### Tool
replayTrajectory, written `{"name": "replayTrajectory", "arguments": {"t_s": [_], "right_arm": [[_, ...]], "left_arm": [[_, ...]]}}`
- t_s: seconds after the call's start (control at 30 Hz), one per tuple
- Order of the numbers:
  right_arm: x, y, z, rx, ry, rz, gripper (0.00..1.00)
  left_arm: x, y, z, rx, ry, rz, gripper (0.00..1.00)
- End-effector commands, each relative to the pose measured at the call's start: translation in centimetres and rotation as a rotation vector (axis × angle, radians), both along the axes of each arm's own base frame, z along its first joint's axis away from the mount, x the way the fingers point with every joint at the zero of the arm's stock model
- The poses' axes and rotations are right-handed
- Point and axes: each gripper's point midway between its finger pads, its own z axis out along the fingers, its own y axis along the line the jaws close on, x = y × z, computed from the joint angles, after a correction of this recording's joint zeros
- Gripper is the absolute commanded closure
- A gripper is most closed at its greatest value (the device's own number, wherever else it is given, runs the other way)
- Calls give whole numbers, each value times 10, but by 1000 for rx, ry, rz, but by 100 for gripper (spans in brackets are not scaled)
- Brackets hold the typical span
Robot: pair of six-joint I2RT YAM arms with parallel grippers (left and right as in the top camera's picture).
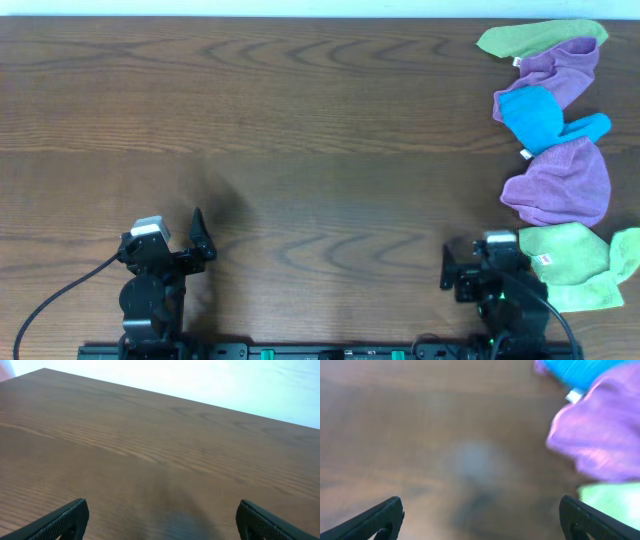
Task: Fold the cloth
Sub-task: 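Move the right gripper toward the lime-green cloth at the pile's front, then grasp the lime-green cloth with the right gripper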
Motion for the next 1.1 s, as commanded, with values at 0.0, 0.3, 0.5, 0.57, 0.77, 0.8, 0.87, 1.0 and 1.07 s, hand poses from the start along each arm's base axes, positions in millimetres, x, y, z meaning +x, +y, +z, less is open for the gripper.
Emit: {"name": "replayTrajectory", "arguments": {"t_s": [0.0, 0.3, 0.5, 0.57, 0.77, 0.8, 0.87, 1.0, 1.07], "right_arm": [[10, -12, 19, 6, -94, -83, 1], [8, -76, 69, 233, -387, -581, 1], [-9, -105, 49, 207, -329, -775, 1], [-14, -113, 43, 210, -301, -831, 1], [-26, -136, 41, 179, -205, -971, 1], [-29, -140, 41, 181, -186, -997, 1], [-36, -147, 38, 185, -134, -1060, 1], [-51, -160, 35, 164, -5, -1170, 1], [-56, -165, 32, 157, 40, -1208, 1]], "left_arm": [[0, 0, -12, 15, 27, -4, 5], [0, 0, -12, 15, 27, -4, 5], [0, 0, -12, 15, 26, -4, 5], [0, 0, -12, 15, 26, -4, 5], [0, 0, -12, 15, 27, -4, 5], [0, 0, -12, 15, 27, -4, 5], [0, 0, -12, 15, 27, -4, 5], [0, 0, -12, 15, 27, -4, 5], [0, 0, -12, 15, 27, -4, 5]]}}
